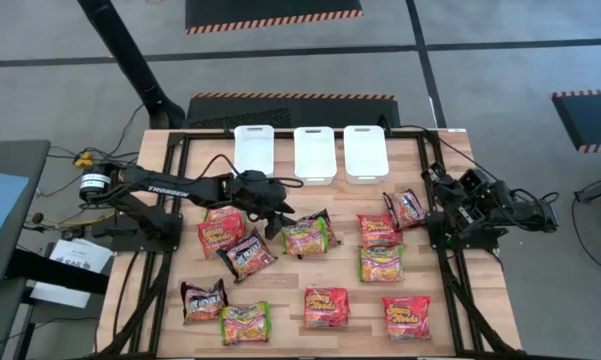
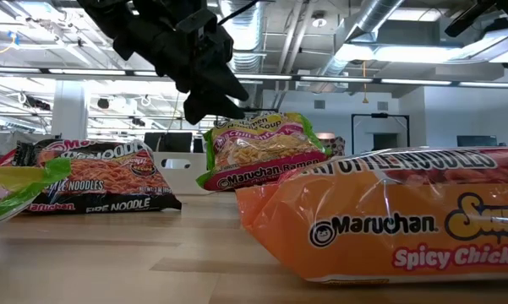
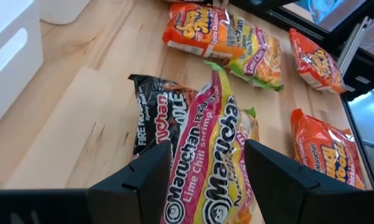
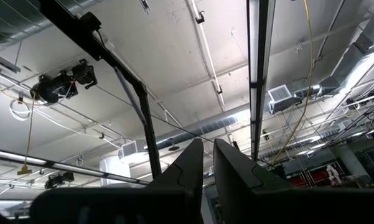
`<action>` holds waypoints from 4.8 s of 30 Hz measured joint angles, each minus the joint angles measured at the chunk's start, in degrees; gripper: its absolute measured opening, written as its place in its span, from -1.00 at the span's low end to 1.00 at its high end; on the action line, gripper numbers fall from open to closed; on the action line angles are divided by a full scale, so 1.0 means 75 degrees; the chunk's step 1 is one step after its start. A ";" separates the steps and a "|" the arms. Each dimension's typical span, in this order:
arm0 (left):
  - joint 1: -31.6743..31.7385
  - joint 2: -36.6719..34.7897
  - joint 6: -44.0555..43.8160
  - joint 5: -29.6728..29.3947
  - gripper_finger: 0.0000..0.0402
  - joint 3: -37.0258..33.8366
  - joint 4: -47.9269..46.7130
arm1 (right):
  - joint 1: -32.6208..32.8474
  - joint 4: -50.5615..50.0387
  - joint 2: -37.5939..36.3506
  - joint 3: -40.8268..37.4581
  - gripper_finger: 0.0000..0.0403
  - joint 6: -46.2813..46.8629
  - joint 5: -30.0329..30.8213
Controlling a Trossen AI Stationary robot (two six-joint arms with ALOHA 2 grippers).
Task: Sort Maruchan noodles
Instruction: Put the green noodle pack into the left white bin
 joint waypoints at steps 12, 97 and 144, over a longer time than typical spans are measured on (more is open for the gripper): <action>-0.0189 0.0920 -0.0201 0.0329 -0.04 -0.0003 0.0852 | 0.0000 -0.0124 0.0000 -0.0002 -0.69 0.0000 0.0006; 0.0824 -0.0653 0.0406 -0.0224 -0.99 0.0000 0.0624 | 0.0000 -0.0122 -0.0003 -0.0003 -0.69 -0.0020 0.0033; 0.1443 0.0839 0.0384 -0.0513 -0.22 0.2920 -0.4353 | -0.0003 -0.0143 -0.0003 -0.0008 -0.05 0.0006 0.0382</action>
